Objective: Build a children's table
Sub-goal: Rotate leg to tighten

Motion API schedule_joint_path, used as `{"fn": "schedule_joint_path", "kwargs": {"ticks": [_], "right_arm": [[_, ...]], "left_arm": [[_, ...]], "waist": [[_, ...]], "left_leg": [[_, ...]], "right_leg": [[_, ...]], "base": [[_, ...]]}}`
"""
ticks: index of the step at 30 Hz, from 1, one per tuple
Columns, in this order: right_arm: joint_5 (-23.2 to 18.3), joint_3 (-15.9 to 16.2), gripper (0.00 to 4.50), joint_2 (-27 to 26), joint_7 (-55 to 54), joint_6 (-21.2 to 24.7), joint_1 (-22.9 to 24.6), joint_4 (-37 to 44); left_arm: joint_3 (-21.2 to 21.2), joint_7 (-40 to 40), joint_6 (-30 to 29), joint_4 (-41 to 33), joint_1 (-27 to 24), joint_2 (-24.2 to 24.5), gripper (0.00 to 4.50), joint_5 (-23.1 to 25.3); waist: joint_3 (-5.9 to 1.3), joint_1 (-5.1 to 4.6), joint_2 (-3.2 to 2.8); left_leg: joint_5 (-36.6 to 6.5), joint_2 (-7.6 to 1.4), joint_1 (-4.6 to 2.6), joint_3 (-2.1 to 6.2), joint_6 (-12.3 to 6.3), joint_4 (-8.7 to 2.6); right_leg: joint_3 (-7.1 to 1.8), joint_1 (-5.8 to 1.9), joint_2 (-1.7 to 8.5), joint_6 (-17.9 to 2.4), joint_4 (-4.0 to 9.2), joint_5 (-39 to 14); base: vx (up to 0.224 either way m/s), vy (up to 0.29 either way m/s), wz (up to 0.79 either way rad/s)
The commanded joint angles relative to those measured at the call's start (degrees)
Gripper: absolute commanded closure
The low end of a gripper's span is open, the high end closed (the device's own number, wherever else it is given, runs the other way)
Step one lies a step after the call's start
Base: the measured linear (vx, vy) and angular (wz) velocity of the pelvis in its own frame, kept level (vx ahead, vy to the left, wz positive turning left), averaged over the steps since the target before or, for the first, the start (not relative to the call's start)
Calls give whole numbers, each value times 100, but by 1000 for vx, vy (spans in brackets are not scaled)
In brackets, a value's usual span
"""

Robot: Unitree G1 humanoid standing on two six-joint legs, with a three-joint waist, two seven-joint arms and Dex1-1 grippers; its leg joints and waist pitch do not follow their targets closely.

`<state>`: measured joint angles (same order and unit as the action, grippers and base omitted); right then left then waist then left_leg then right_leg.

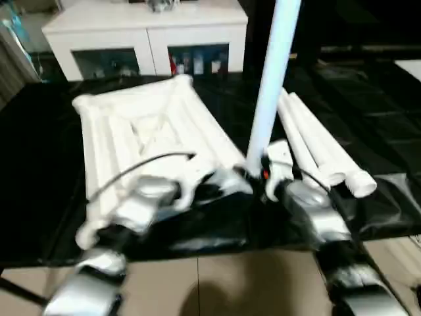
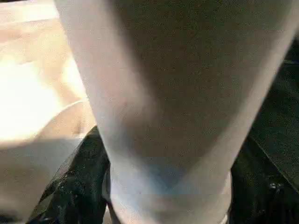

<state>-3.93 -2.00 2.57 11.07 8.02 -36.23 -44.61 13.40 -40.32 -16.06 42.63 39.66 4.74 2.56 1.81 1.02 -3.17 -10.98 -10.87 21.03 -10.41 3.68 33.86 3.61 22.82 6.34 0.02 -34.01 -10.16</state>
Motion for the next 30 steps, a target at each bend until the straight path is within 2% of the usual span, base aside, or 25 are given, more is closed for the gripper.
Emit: {"fn": "schedule_joint_path", "kwargs": {"ticks": [1, 3, 6, 8, 11, 12, 14, 16, 17, 18, 20, 21, 24, 27, 28, 30], "right_arm": [[-297, -66, 178, -471, -471, 225, -27, -507], [-316, -214, 178, -630, -886, 152, -233, -816], [-171, -243, 178, -820, -1086, 21, -444, -1085], [-162, -246, 178, -861, -1063, -14, -483, -1126], [-81, -238, 178, -909, -1035, -174, -616, -1335], [-74, -232, 122, -910, -949, -234, -638, -1368], [-127, -273, 108, -904, -790, -363, -679, -1398], [-123, -276, 102, -867, -705, -471, -693, -1368], [-91, -254, 102, -814, -633, -518, -687, -1317], [-15, -196, 76, -687, -546, -610, -644, -1161], [70, -121, 67, -574, -472, -661, -606, -1052], [113, -83, 50, -529, -434, -676, -594, -1023], [426, 341, 50, -168, 92, -775, -349, -556], [350, 346, 50, 55, 582, -765, -139, -153], [322, 345, 50, 118, 714, -759, -80, -43], [313, 368, 50, 253, 902, -728, -1, 76]], "left_arm": [[-235, 1064, -198, 515, 88, -224, 450, 51], [-325, 1426, -176, 777, 215, -458, 450, 2], [-369, 1580, -177, 942, 317, -657, 450, 29], [-363, 1574, -176, 950, 328, -676, 450, 45], [-344, 1539, -118, 982, 357, -643, 450, 49], [-325, 1497, -70, 978, 347, -607, 450, 53], [-297, 1389, 66, 989, 333, -533, 450, 79], [-283, 1303, 97, 946, 299, -471, 450, 108], [-236, 1180, 214, 875, 260, -414, 450, 134], [-201, 979, 165, 714, 181, -306, 450, 131], [-160, 789, 222, 586, 105, -216, 450, 130], [-134, 699, 309, 537, 70, -180, 450, 134], [-148, 375, 373, 239, -157, -8, 450, 33], [-105, 40, 563, 41, -353, 177, 450, -42], [-94, -41, 610, -11, -406, 230, 450, -57], [-94, -161, 630, -95, -478, 309, 450, -88]], "waist": [[-268, -16, 43], [-283, -2, 50], [-302, 38, 66], [-309, 56, 71], [-305, 57, 73], [-301, 54, 75], [-292, 51, 78], [-265, -26, 77], [-279, -85, 69], [-300, -119, 61], [-302, -141, 69], [-305, -142, 71], [-314, -126, 89], [-310, -89, 70], [-312, -86, 80], [-330, -62, 70]], "left_leg": [[-1843, -121, -109, 31, 11, -456], [-1763, -113, -66, 41, -50, -456], [-1544, -105, -38, 39, -164, -449], [-1444, -106, -12, 41, -252, -446], [-1469, -112, -11, 43, -299, -451], [-1499, -111, -12, 41, -303, -454], [-1609, -111, -18, 41, -299, -463], [-1784, -100, 76, 89, -275, -513], [-1828, -102, 98, 119, -208, -525], [-1807, -113, 84, 133, -191, -516], [-1783, -125, 36, 102, -231, -492], [-1698, -122, 43, 93, -278, -484], [-1384, -121, 53, 59, -436, -448], [-1230, -126, 55, 50, -565, -428], [-1189, -132, 71, 55, -586, -429], [-1007, -154, 47, 51, -663, -412]], "right_leg": [[-163, -166, 154, -1135, 508, -1954], [-160, -198, 167, -1076, 504, -1889], [-151, -221, 165, -1059, 484, -1654], [-145, -240, 171, -1078, 467, -1511], [-136, -237, 179, -1089, 474, -1594], [-135, -232, 175, -1080, 479, -1631], [-134, -221, 178, -1049, 500, -1790], [-104, -275, 177, -898, 495, -2100], [-84, -294, 185, -805, 509, -2225], [-87, -286, 193, -830, 505, -2112], [-105, -238, 179, -1030, 503, -1810], [-109, -248, 180, -1135, 490, -1646], [-113, -264, 179, -1247, 460, -1318], [-123, -264, 183, -1340, 438, -1174], [-123, -288, 185, -1330, 432, -1130], [-126, -275, 165, -1419, 384, -786]], "base": [[0, 0, 0], [0, 0, 0], [0, 0, 0], [0, 0, 0], [0, 0, 0], [0, 0, 0], [0, 0, 0], [0, 0, 0], [0, 0, 0], [0, 0, 0], [0, 0, 0], [0, 0, 0], [0, 0, 0], [0, 0, 0], [0, 0, 0], [0, 0, 0]]}}
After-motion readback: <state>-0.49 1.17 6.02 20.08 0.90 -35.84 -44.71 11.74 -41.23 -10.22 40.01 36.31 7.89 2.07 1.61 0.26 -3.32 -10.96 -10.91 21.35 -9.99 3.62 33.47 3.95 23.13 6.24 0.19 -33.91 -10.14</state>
